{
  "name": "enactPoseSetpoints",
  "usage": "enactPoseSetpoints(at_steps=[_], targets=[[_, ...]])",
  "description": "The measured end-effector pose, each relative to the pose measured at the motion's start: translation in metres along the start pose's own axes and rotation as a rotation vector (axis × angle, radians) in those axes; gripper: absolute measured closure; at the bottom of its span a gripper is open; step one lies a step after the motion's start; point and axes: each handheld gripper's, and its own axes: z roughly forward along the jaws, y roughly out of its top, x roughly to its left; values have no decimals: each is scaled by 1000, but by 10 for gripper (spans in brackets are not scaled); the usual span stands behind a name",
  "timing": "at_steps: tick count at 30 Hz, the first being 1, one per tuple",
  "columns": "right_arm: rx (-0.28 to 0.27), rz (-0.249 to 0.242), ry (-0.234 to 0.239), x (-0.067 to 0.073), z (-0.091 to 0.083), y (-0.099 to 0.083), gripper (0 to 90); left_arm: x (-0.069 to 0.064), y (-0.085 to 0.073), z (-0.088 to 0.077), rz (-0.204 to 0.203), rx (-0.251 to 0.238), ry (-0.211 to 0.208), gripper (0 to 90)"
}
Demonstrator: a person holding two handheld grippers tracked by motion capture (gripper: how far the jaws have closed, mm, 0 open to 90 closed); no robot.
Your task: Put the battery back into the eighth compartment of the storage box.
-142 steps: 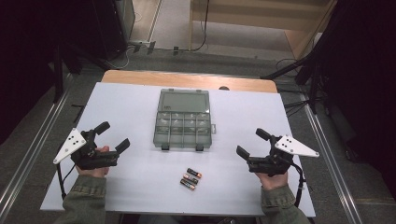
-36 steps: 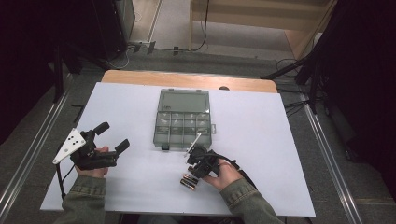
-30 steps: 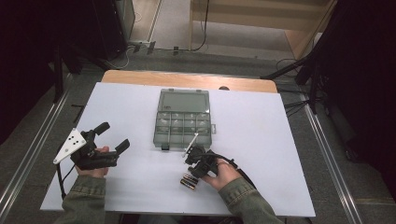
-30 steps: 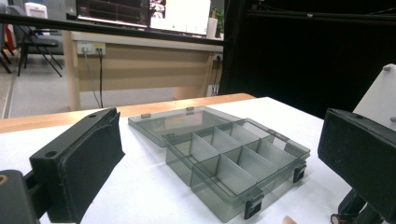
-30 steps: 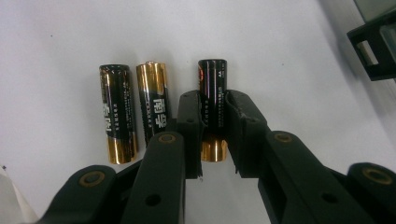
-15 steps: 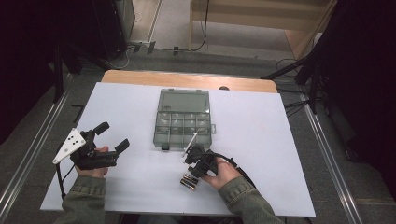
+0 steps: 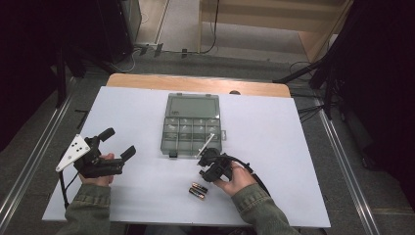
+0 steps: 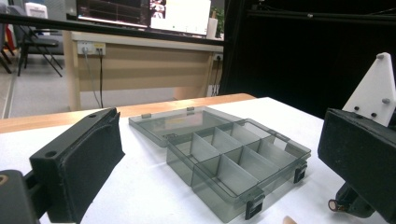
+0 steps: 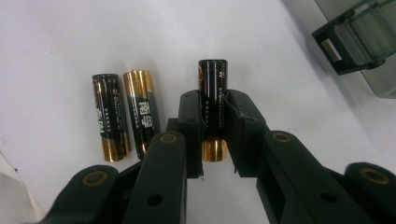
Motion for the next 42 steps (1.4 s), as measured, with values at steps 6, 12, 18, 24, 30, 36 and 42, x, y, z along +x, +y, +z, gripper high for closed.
enactPoseSetpoints(at_steps=[6, 12, 18, 24, 30, 36, 42], targets=[[-68, 74, 65, -17, -9, -3, 781, 0, 0, 0, 0, 1, 0, 0], [-149, 123, 111, -34, -17, -6, 782, 0, 0, 0, 0, 5, -1, 0], [-237, 182, 160, -47, -22, -9, 782, 0, -1, 1, -2, 4, -3, 0], [-327, 229, 203, -59, -29, -13, 782, 0, -1, 1, -1, 4, -3, 0], [-423, 303, 237, -73, -31, -17, 782, 0, -1, 1, 1, 7, -3, 0], [-479, 405, 258, -85, -25, -21, 781, 0, -1, 1, 2, 7, -1, 0], [-535, 532, 319, -95, -18, -26, 781, 1, -1, 0, 1, 7, -2, 0]])
